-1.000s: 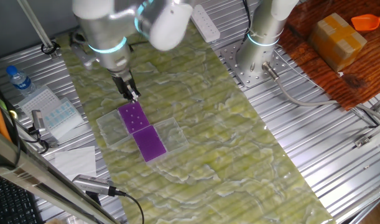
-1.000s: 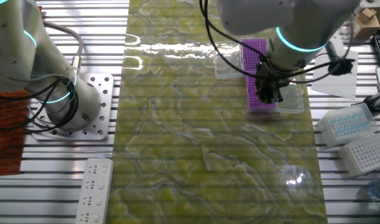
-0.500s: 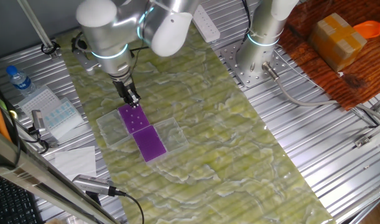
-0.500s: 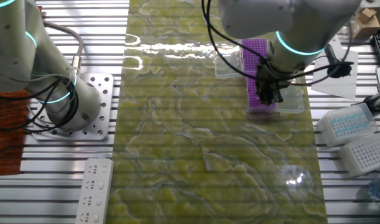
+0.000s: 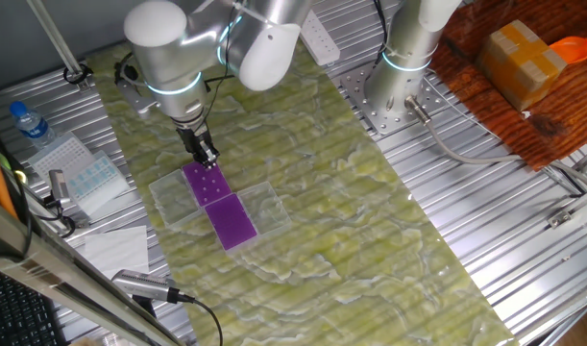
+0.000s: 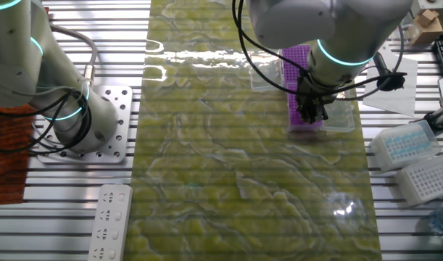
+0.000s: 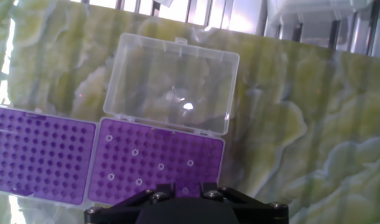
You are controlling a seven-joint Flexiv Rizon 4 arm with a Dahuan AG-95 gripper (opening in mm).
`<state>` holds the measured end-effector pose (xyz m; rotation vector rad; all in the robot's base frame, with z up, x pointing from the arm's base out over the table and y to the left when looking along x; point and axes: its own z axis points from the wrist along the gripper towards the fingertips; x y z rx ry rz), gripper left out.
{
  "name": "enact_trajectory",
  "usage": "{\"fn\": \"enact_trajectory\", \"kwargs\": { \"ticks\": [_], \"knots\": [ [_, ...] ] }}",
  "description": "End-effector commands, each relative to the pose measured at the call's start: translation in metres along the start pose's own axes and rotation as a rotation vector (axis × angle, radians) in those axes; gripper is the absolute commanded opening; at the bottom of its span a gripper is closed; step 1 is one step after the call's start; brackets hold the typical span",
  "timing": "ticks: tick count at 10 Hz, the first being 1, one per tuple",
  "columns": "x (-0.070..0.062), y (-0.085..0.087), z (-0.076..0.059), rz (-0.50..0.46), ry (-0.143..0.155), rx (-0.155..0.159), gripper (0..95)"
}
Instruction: Transfer all small pipette tips from one holder to another
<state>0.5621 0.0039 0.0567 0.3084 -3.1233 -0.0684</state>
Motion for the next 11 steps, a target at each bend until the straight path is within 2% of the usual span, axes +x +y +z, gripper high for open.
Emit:
{"fn": "enact_trajectory", "kwargs": {
  "ticks": [1, 4, 5, 9, 11],
  "knots": [
    [0.0004, 0.0, -0.0001, -0.001, -0.002, 0.001, 19.0],
    [0.0006, 0.0001, 0.0017, -0.009, -0.004, 0.001, 19.0],
    [0.0008, 0.0001, 0.0032, -0.014, -0.007, 0.002, 0.0],
    [0.0011, 0.0002, 0.0052, -0.016, -0.013, 0.005, 0.0],
    [0.0009, 0.0001, 0.002, -0.021, -0.008, 0.004, 0.0]
  ]
}}
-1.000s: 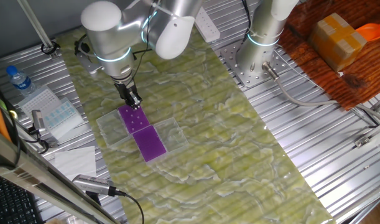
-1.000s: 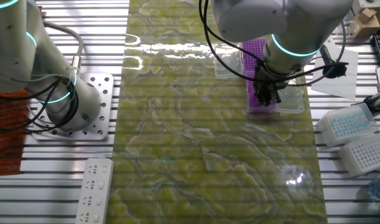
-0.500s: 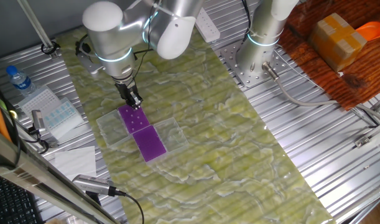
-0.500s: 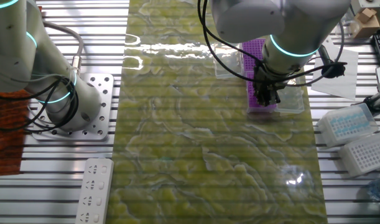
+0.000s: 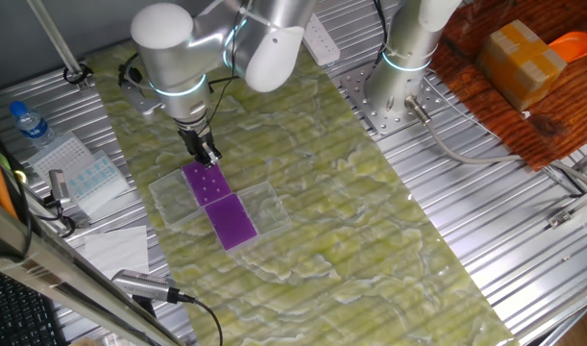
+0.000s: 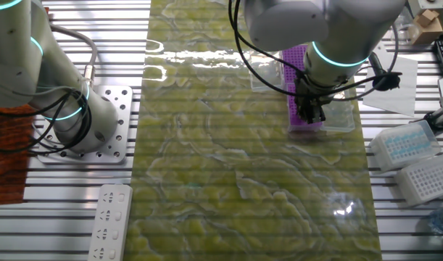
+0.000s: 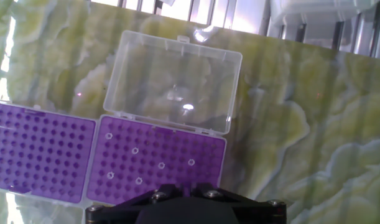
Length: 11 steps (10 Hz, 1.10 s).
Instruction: Transfer all small pipette tips from one holder to another
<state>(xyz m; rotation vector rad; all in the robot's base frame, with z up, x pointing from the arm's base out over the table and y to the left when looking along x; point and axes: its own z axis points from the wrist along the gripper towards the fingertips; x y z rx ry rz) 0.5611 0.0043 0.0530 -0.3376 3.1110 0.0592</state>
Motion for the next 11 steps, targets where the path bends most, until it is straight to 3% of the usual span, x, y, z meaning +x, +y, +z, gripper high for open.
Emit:
{"fn": "enact_trajectory", "kwargs": {
  "ticks": [1, 3, 4, 6, 9, 11],
  "knots": [
    [0.0, 0.0, -0.005, -0.002, 0.007, -0.003, 0.0],
    [-0.001, 0.0, -0.034, -0.001, 0.025, -0.01, 0.0],
    [0.0, 0.002, -0.052, 0.003, 0.025, -0.014, 0.0],
    [0.0, 0.009, -0.075, 0.022, 0.017, -0.011, 0.0],
    [-0.013, 0.035, -0.088, 0.073, 0.02, 0.017, 0.0],
    [-0.019, 0.044, -0.091, 0.06, 0.019, 0.014, 0.0]
  ]
}}
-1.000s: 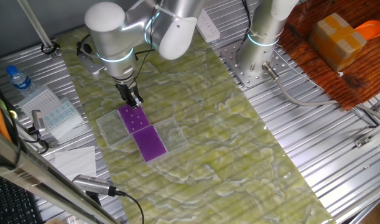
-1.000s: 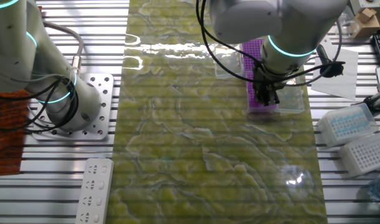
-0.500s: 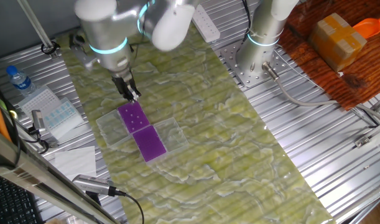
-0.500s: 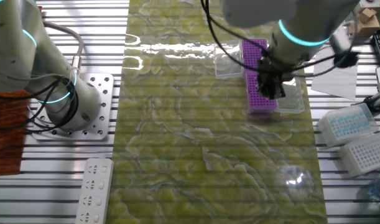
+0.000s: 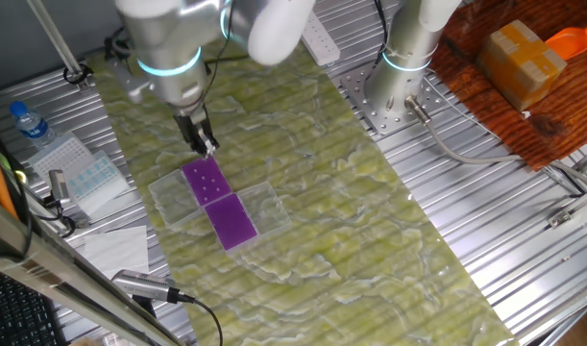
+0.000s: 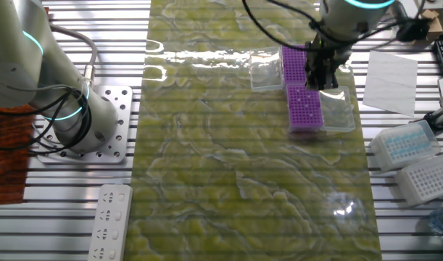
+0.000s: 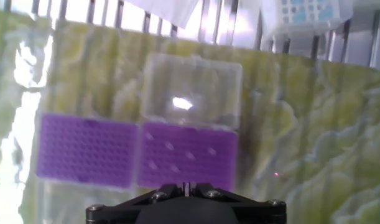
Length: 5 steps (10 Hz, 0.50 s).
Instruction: Transfer all small pipette tips from one holder to another
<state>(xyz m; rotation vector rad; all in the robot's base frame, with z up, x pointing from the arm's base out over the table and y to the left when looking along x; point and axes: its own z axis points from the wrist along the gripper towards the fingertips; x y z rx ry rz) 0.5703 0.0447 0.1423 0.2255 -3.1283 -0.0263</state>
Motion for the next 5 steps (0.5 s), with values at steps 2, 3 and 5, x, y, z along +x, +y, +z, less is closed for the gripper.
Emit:
{"fn": "enact_trajectory", "kwargs": {
  "ticks": [2, 3, 5],
  "knots": [
    [-0.0043, 0.0078, -0.0051, -0.006, 0.001, -0.005, 0.0],
    [-0.0055, 0.0092, -0.0057, -0.001, 0.003, -0.006, 0.0],
    [-0.0061, 0.0075, -0.0064, -0.013, 0.015, -0.011, 0.0]
  ]
}}
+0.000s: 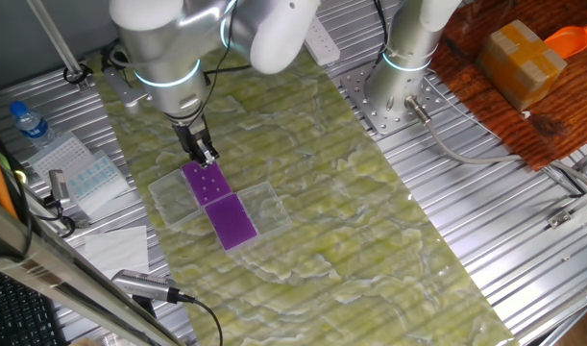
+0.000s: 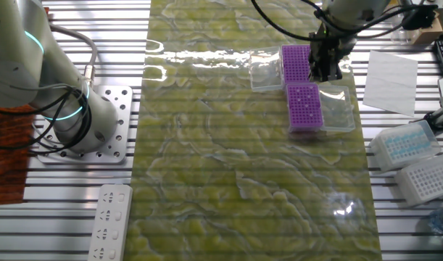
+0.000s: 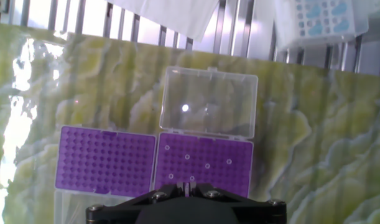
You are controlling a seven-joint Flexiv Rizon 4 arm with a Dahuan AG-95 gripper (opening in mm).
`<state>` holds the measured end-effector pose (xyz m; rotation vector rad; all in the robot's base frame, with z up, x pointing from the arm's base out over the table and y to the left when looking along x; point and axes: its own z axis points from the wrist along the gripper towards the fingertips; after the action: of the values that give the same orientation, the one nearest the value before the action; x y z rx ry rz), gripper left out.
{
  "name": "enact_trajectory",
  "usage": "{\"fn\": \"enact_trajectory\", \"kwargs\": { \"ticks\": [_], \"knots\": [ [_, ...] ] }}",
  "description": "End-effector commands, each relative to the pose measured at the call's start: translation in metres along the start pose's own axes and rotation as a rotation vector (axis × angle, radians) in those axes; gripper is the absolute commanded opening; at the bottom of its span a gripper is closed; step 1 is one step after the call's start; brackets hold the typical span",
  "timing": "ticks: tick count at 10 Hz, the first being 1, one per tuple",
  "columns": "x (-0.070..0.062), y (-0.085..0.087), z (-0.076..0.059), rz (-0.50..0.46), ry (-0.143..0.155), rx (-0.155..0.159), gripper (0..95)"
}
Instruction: Transfer all small pipette tips from one holder to another
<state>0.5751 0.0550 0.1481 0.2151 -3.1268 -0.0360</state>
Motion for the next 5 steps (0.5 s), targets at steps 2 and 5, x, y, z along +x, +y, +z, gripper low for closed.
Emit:
{"fn": "enact_trajectory", "kwargs": {
  "ticks": [2, 5],
  "knots": [
    [0.0001, -0.002, -0.0008, -0.02, 0.013, -0.005, 0.0],
    [0.0001, -0.002, -0.0008, -0.264, 0.077, -0.036, 0.0]
  ]
}}
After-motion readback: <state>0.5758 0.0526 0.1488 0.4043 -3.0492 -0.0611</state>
